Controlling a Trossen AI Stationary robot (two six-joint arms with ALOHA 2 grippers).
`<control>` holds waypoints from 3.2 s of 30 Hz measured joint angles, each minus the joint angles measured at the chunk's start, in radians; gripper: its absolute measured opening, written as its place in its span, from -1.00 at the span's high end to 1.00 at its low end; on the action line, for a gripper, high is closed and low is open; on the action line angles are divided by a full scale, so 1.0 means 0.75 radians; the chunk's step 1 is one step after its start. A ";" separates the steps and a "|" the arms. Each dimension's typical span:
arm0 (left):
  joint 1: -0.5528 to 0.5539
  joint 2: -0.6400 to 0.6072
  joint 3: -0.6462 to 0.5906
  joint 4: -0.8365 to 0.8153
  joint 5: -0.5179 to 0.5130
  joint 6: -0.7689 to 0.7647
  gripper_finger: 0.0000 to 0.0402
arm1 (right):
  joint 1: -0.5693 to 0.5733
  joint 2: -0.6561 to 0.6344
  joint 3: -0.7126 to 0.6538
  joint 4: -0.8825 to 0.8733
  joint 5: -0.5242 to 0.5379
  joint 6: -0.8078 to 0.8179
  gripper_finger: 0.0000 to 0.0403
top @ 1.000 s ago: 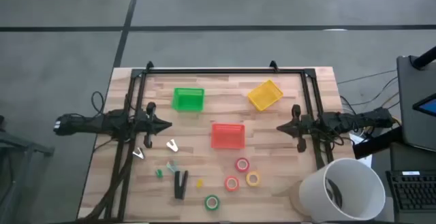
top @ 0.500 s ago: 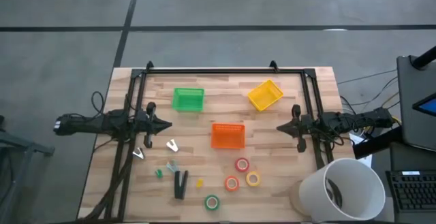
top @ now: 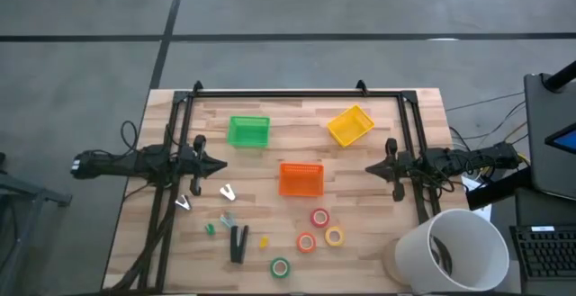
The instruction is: Pick and place Stapler, Stapler remover, tape
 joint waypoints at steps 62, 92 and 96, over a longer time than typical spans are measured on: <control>0.000 0.000 0.000 0.001 0.000 0.000 0.95 | 0.315 1.918 0.890 -0.163 -0.220 0.919 0.29; 0.000 0.001 0.000 0.001 0.000 0.000 0.95 | 0.397 2.413 1.442 -0.707 -0.149 0.958 0.20; 0.000 0.001 0.000 0.001 0.000 0.000 0.95 | 0.399 2.422 1.441 -0.707 -0.148 0.956 0.24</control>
